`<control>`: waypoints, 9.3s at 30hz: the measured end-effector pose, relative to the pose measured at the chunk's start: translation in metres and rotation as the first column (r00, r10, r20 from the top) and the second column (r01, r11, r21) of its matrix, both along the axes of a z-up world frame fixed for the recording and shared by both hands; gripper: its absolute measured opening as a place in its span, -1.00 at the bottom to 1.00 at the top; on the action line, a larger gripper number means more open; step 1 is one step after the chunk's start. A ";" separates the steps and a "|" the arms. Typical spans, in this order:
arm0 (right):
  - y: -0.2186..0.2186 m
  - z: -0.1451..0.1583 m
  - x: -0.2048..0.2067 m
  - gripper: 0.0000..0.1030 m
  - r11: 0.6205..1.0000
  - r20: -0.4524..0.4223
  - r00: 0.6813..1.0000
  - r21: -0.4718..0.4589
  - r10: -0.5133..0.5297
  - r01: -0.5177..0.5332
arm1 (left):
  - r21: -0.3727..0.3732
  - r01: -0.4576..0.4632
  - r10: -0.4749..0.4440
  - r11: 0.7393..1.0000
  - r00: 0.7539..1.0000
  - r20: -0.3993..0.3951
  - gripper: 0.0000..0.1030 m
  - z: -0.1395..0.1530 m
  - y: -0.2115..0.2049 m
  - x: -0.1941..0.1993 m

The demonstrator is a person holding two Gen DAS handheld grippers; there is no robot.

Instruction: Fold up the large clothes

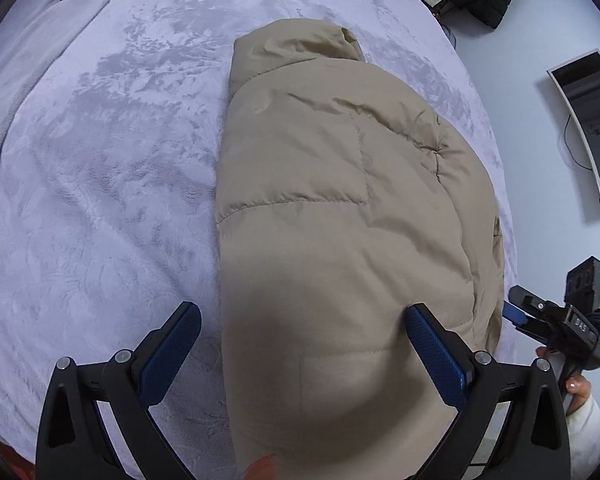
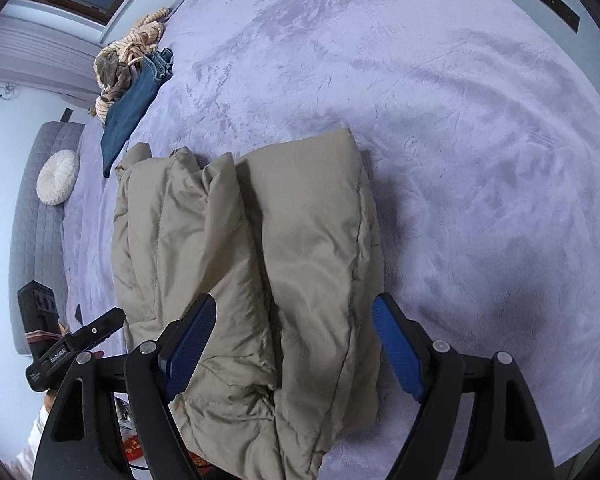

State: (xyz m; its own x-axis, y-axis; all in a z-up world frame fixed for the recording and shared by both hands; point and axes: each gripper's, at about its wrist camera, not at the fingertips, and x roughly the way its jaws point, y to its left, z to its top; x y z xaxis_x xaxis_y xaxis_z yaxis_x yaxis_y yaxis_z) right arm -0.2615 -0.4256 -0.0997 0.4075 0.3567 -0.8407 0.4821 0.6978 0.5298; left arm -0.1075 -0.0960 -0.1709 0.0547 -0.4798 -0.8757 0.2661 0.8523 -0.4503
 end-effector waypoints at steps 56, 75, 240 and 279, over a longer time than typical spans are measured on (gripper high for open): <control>0.057 -0.023 0.145 -0.22 0.881 0.141 0.964 0.394 0.224 -0.262 | -0.317 0.037 -0.037 0.948 0.999 0.007 0.61 0.005 -0.026 0.051; 0.244 -0.025 0.356 -0.22 0.891 0.257 0.931 0.309 0.259 -0.333 | -0.272 -0.018 0.056 0.962 0.990 0.132 0.61 0.012 0.159 0.234; 0.356 0.192 0.179 0.71 0.821 0.131 0.973 -0.564 0.189 -0.083 | 0.248 -0.282 0.141 0.927 0.873 0.467 0.99 0.187 0.243 0.002; 0.350 0.194 0.184 0.71 0.820 0.125 0.974 -0.566 0.190 -0.087 | 0.279 -0.271 0.110 0.921 0.869 0.482 0.99 0.187 0.237 0.005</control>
State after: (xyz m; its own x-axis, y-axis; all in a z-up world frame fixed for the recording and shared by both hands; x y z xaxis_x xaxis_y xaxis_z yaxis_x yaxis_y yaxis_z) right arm -0.0779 -0.0756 0.0947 0.5425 -0.0842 -0.8358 0.2977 0.9497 0.0975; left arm -0.1027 0.1408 0.0161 0.5393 -0.1096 -0.8350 0.1862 0.9825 -0.0087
